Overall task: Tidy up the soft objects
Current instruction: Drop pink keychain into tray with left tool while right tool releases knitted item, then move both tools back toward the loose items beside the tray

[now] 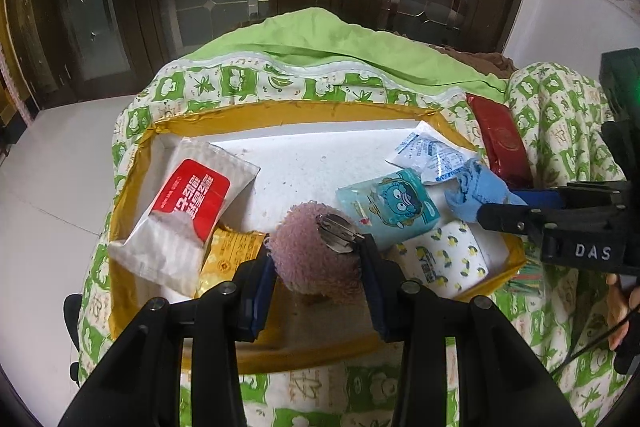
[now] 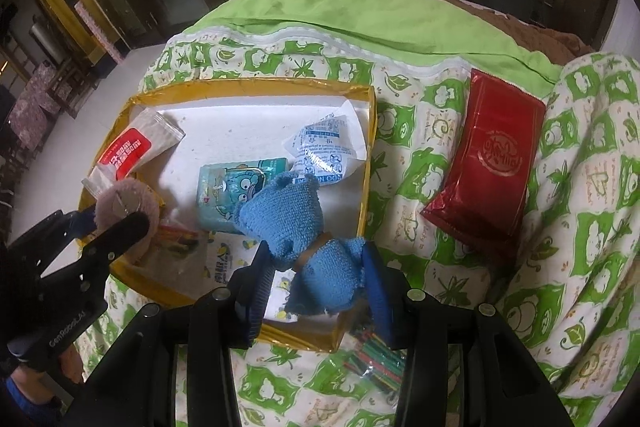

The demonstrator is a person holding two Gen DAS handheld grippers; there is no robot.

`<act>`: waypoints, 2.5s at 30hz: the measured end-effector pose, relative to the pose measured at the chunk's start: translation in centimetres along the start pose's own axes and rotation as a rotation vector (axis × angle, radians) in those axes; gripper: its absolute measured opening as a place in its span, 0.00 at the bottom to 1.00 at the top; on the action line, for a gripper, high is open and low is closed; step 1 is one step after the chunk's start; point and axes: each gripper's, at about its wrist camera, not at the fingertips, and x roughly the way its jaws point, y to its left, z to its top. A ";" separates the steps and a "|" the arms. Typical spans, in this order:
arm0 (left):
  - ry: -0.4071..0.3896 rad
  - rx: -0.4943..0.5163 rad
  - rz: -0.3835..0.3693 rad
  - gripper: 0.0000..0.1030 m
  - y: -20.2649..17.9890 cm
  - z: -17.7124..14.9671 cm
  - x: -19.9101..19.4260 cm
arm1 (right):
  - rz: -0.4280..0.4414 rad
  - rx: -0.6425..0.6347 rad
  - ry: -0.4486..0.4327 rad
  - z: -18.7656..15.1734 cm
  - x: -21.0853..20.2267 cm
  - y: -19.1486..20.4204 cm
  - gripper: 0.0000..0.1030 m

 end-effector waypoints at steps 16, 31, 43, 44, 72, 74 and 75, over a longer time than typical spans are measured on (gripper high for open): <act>0.043 -0.033 0.005 0.38 0.8 0.9 2.8 | -0.008 -0.007 0.014 0.5 1.2 -0.1 0.46; 0.059 -0.013 0.021 0.38 0.6 1.8 4.3 | -0.066 -0.058 0.019 1.5 2.5 0.3 0.46; 0.077 -0.004 0.050 0.38 0.9 3.3 6.5 | -0.061 -0.069 -0.068 3.7 4.2 -0.1 0.46; 0.078 -0.006 0.050 0.38 0.9 3.3 6.6 | -0.057 -0.065 -0.078 3.8 4.2 -0.2 0.46; 0.010 -0.016 0.038 0.80 0.3 1.2 3.0 | -0.019 -0.072 -0.186 1.5 1.0 1.1 0.75; -0.004 -0.004 0.040 0.80 0.1 0.7 2.1 | -0.003 -0.050 -0.204 0.9 -0.1 1.1 0.76; -0.013 0.000 0.040 0.80 0.0 0.4 1.4 | 0.009 -0.039 -0.216 0.6 -0.7 1.0 0.77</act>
